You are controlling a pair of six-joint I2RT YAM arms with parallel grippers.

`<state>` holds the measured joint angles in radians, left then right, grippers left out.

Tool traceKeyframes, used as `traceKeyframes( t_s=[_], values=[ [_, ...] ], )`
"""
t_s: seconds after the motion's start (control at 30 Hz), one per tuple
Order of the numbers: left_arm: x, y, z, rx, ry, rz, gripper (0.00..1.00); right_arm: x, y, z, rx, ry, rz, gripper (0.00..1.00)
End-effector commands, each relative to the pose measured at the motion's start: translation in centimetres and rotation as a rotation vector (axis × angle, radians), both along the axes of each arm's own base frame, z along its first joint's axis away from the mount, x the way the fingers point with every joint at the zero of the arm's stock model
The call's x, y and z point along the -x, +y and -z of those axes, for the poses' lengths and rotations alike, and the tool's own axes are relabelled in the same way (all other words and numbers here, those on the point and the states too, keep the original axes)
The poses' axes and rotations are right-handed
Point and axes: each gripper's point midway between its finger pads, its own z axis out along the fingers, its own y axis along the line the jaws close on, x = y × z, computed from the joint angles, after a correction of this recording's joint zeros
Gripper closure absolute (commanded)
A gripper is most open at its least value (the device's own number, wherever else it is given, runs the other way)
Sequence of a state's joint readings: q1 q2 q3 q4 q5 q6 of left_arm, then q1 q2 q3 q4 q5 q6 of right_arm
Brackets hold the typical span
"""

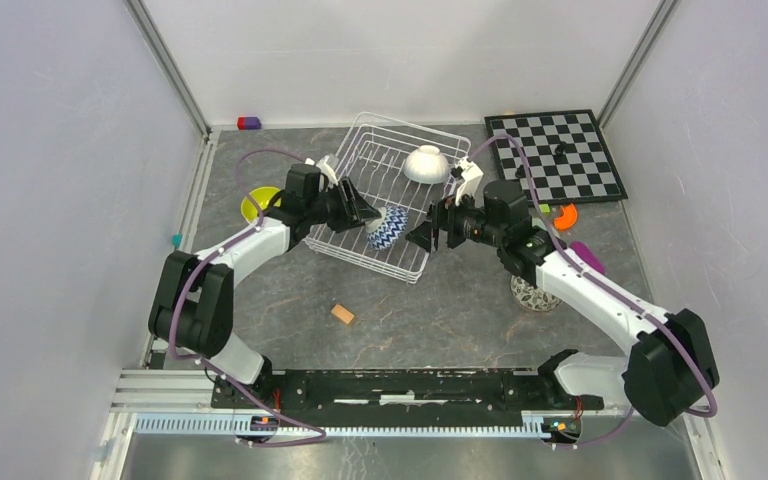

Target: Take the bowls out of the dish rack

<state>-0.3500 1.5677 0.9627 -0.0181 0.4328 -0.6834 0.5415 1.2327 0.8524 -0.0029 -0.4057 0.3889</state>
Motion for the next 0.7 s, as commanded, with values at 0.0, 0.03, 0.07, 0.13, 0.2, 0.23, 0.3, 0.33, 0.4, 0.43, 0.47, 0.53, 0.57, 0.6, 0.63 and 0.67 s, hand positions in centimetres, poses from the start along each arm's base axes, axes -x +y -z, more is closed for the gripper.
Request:
traceKeyframes(
  t_s=[0.0,0.03,0.07,0.13,0.2,0.23,0.3,0.33,0.4,0.43,0.47,0.53,0.57,0.6,0.63,0.67],
  values=[
    [-0.1,-2.0,-5.6,0.184,-0.106,0.071,0.74,-1.2,1.3,-1.6,-0.103,-0.021,0.026,0.11],
    [-0.1,-2.0,-5.5,0.184,-0.102,0.071,0.74,-1.3,1.5,-1.1,-0.106,-0.003,0.032,0.11],
    [0.0,-2.0,-5.3,0.183,-0.098,0.073,0.74,-1.5,1.7,-0.8,-0.108,0.014,0.040,0.11],
    [0.0,-2.1,-5.3,0.192,-0.095,0.075,0.75,-1.9,2.0,0.1,-0.107,0.044,0.052,0.11],
    [0.1,-2.0,-5.6,0.209,-0.100,0.073,0.75,-2.3,2.4,0.9,-0.109,0.074,0.062,0.11],
    [0.1,-2.0,-5.9,0.217,-0.103,0.072,0.75,-2.4,2.6,1.1,-0.115,0.084,0.063,0.12],
    [0.1,-2.0,-6.4,0.228,-0.110,0.075,0.75,-2.7,3.0,1.5,-0.123,0.104,0.067,0.14],
    [0.1,-2.1,-6.6,0.233,-0.113,0.076,0.75,-2.8,3.3,1.5,-0.131,0.107,0.064,0.14],
    [0.3,-2.2,-7.2,0.246,-0.116,0.086,0.75,-2.9,3.8,1.5,-0.149,0.107,0.052,0.14],
    [0.4,-2.3,-7.5,0.256,-0.119,0.093,0.75,-2.9,4.1,1.3,-0.163,0.102,0.040,0.14],
    [0.5,-2.5,-7.8,0.268,-0.117,0.103,0.75,-2.9,4.4,0.9,-0.181,0.096,0.029,0.15],
    [0.8,-2.7,-8.2,0.293,-0.113,0.118,0.75,-2.8,5.0,0.5,-0.212,0.093,0.001,0.16],
    [0.9,-2.8,-8.5,0.307,-0.114,0.122,0.75,-2.7,5.2,0.1,-0.229,0.091,-0.010,0.19],
    [1.1,-2.9,-8.7,0.320,-0.112,0.128,0.75,-2.6,5.5,0.0,-0.242,0.093,-0.027,0.23],
    [1.3,-3.0,-8.9,0.333,-0.112,0.132,0.75,-2.5,5.8,-0.4,-0.260,0.091,-0.043,0.28],
    [1.4,-3.1,-9.2,0.345,-0.113,0.135,0.74,-2.4,6.0,-0.8,-0.278,0.088,-0.056,0.33]
  ],
)
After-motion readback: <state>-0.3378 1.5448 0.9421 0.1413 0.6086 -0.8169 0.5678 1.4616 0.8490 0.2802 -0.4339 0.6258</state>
